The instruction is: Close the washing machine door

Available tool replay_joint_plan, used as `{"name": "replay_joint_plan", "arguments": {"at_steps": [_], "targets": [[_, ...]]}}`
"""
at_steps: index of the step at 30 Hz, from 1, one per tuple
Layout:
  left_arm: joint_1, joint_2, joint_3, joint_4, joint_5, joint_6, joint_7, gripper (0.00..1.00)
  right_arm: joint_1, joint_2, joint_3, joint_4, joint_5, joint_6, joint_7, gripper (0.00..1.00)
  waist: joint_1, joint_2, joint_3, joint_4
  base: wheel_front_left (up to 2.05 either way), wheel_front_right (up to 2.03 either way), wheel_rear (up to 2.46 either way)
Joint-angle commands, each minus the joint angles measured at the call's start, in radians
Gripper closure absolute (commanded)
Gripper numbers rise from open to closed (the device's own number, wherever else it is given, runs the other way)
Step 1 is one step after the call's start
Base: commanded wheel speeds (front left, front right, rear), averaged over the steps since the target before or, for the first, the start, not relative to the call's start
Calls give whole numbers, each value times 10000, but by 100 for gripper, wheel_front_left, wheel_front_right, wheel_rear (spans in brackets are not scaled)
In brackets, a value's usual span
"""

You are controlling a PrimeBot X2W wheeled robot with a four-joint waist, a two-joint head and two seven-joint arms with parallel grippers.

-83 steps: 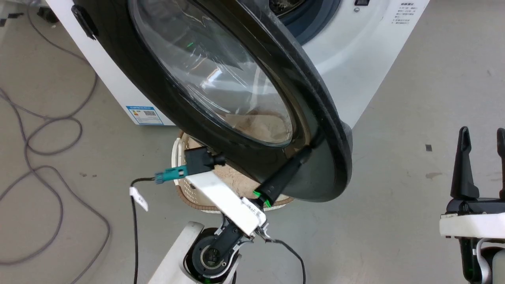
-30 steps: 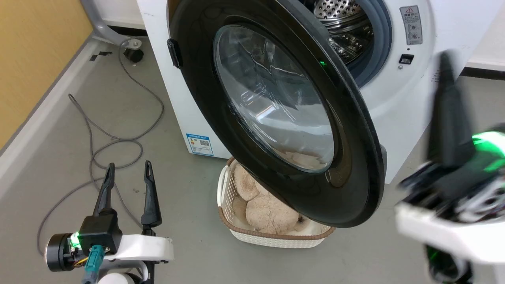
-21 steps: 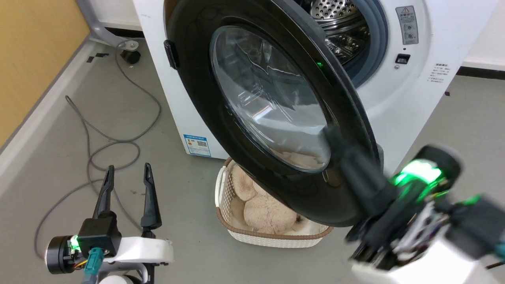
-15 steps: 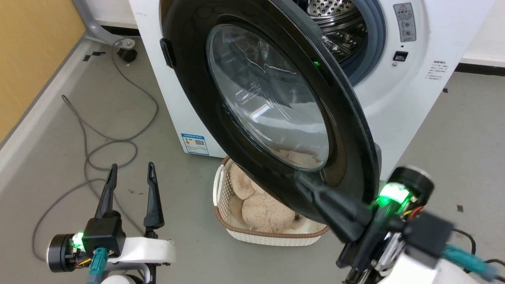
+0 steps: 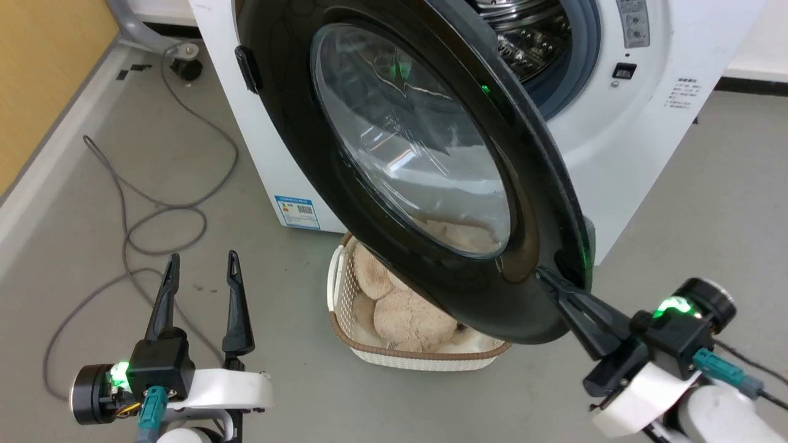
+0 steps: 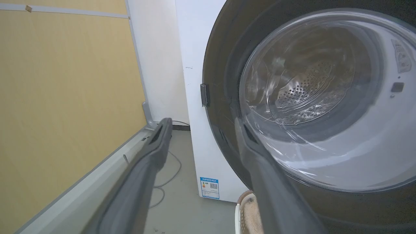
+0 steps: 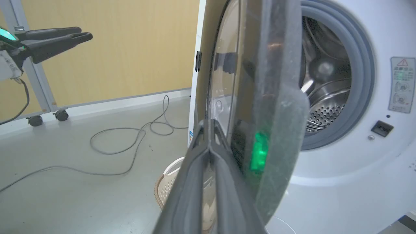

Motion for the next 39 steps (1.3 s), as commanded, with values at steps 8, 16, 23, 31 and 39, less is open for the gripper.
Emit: {"name": "replay_joint_plan", "arguments": {"at_steps": [8,16,23,31,39], "targets": [[-274,-109,-46,-75,101,103,-43,0,-168,143,-1343,741,-386,6,-34,100,0,0,531,12,0,0,0],[-809,-175,-288,-187,91,216,-43,0,-1893,3,-2196,2052,-679,6,-34,100,0,0,1471,91,0,0,0],[-1319,-214,-584,-227,29,315,-43,0,-3450,-262,-2524,3213,-755,6,-34,100,0,0,2243,356,0,0,0],[-1719,-233,-746,-225,-61,398,-43,0,-5074,-678,-2169,4606,-629,6,-34,100,0,0,2810,496,0,0,0],[-1935,-239,-886,-216,-129,477,-43,0,-6218,-887,-2118,5579,-622,6,-34,100,0,0,3106,589,0,0,0]]}}
